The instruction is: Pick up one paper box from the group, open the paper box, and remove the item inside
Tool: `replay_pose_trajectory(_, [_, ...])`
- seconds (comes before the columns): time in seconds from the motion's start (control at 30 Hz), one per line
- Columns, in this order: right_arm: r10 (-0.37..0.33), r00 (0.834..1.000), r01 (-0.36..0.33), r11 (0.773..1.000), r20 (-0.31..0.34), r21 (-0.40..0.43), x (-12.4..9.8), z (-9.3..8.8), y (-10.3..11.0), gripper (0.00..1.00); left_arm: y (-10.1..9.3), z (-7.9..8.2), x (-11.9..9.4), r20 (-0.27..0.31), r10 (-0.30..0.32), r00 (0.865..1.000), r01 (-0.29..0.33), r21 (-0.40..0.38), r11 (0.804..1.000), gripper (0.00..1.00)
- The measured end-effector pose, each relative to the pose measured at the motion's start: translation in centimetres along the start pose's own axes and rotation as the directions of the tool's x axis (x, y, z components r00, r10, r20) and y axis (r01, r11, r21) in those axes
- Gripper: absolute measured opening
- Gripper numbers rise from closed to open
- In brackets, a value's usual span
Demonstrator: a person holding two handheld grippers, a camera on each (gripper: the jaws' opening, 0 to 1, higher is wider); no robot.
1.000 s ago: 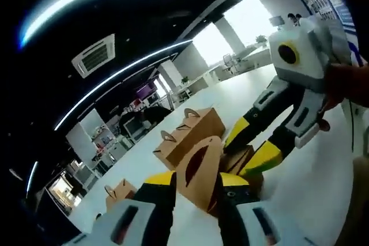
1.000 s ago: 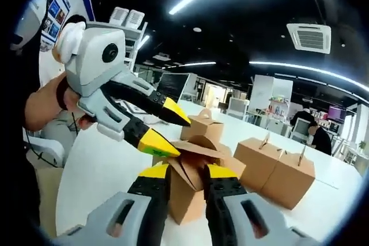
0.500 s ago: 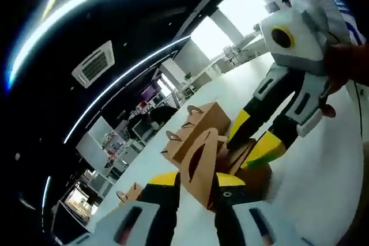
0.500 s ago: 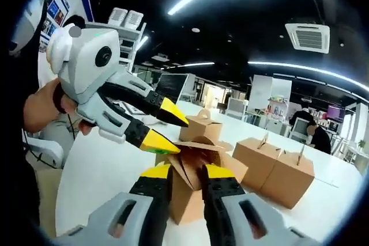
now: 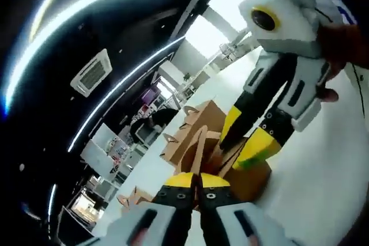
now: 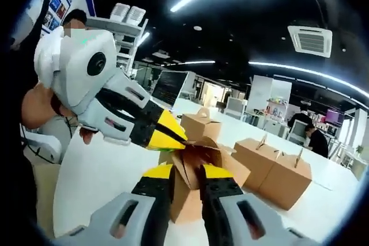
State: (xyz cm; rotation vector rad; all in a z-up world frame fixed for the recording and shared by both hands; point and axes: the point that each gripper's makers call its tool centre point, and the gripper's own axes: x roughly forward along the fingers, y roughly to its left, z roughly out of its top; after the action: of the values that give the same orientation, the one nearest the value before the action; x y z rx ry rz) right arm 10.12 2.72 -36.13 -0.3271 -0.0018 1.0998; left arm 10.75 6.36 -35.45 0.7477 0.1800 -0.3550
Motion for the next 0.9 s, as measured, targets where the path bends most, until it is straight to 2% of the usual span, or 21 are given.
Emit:
replay_pose_trajectory(0.1, [0.004, 1.0, -0.004, 1.0, 0.004, 0.01, 0.0, 0.0, 0.1, 0.19, 0.6, 0.1, -0.1, 0.033, 0.01, 0.999, -0.008, -0.063, 0.998, 0.04])
replay_pose_trajectory(0.13, [0.003, 1.0, -0.003, 1.0, 0.004, 0.007, 0.0, 0.0, 0.1, 0.19, 1.2, 0.2, -0.3, 0.056, 0.038, 0.998, -0.032, -0.1, 0.994, 0.04])
replay_pose_trajectory(0.2, [0.003, 1.0, -0.003, 1.0, 0.003, 0.006, 0.0, 0.0, 0.1, 0.19, 1.5, 0.2, -0.4, 0.086, 0.042, 0.995, -0.025, -0.189, 0.982, 0.04])
replay_pose_trajectory(0.27, [0.006, 1.0, -0.006, 1.0, 0.0, 0.006, 0.0, 0.0, 0.1, 0.19, 2.0, 0.0, -0.5, 0.122, 0.053, 0.991, -0.012, -0.319, 0.948, 0.04])
replay_pose_trajectory(0.33, [0.012, 1.0, -0.012, 1.0, -0.007, -0.002, 0.0, 0.0, 0.1, 0.19, 2.6, -0.3, -0.5, 0.142, 0.074, 0.987, -0.006, -0.431, 0.902, 0.04])
replay_pose_trajectory(0.4, [0.017, 1.0, -0.017, 1.0, -0.013, -0.012, 0.1, 0.0, 0.2, 0.19, 2.9, -0.6, -0.5, 0.152, 0.079, 0.985, 0.008, -0.499, 0.866, 0.04])
replay_pose_trajectory(0.47, [0.02, 1.0, -0.021, 1.0, -0.019, -0.022, 0.1, 0.0, 0.2, 0.19, 3.8, -1.2, -0.6, 0.157, 0.111, 0.981, 0.01, -0.619, 0.785, 0.04])
replay_pose_trajectory(0.53, [0.022, 1.0, -0.022, 0.999, -0.02, -0.025, 0.2, -0.1, 0.2, 0.19, 4.2, -1.7, -0.6, 0.163, 0.131, 0.978, 0.019, -0.694, 0.72, 0.04])
replay_pose_trajectory(0.6, [0.023, 1.0, -0.024, 0.999, -0.019, -0.024, 0.1, -0.1, 0.2, 0.19, 4.7, -2.5, -0.6, 0.18, 0.156, 0.971, 0.069, -0.838, 0.542, 0.04])
replay_pose_trajectory(0.63, [0.023, 1.0, -0.024, 0.999, -0.019, -0.023, 0.1, -0.1, 0.2, 0.19, 4.8, -2.8, -0.6, 0.184, 0.159, 0.97, 0.086, -0.872, 0.483, 0.04])
replay_pose_trajectory(0.67, [0.024, 1.0, -0.025, 0.999, -0.017, -0.021, 0.1, -0.1, 0.2, 0.19, 5.0, -3.5, -0.4, 0.207, 0.154, 0.966, 0.141, -0.923, 0.359, 0.04])
replay_pose_trajectory(0.7, [0.025, 1.0, -0.026, 0.999, -0.015, -0.021, 0.1, -0.1, 0.2, 0.19, 5.0, -3.8, -0.4, 0.209, 0.154, 0.966, 0.151, -0.935, 0.322, 0.04])
replay_pose_trajectory(0.73, [0.027, 1.0, -0.028, 0.999, -0.015, -0.024, 0.1, -0.1, 0.2, 0.19, 5.1, -4.4, -0.3, 0.203, 0.15, 0.968, 0.159, -0.952, 0.26, 0.04])
replay_pose_trajectory(0.77, [0.029, 0.999, -0.03, 0.999, -0.015, -0.023, 0.1, -0.1, 0.2, 0.19, 5.0, -4.8, -0.2, 0.212, 0.148, 0.966, 0.182, -0.965, 0.191, 0.04])
replay_pose_trajectory(0.83, [0.034, 0.999, -0.034, 0.999, -0.015, -0.017, 0.1, -0.1, 0.3, 0.19, 4.8, -5.2, -0.1, 0.224, 0.16, 0.961, 0.214, -0.974, 0.08, 0.04])
replay_pose_trajectory(0.87, [0.035, 0.999, -0.036, 0.999, -0.017, -0.019, 0.1, -0.1, 0.2, 0.19, 4.8, -5.1, 0.0, 0.252, 0.173, 0.952, 0.26, -0.965, -0.023, 0.04])
replay_pose_trajectory(0.9, [0.037, 0.999, -0.037, 0.999, -0.019, -0.022, 0.1, -0.1, 0.2, 0.19, 4.8, -5.1, 0.0, 0.268, 0.177, 0.947, 0.288, -0.952, -0.104, 0.04])
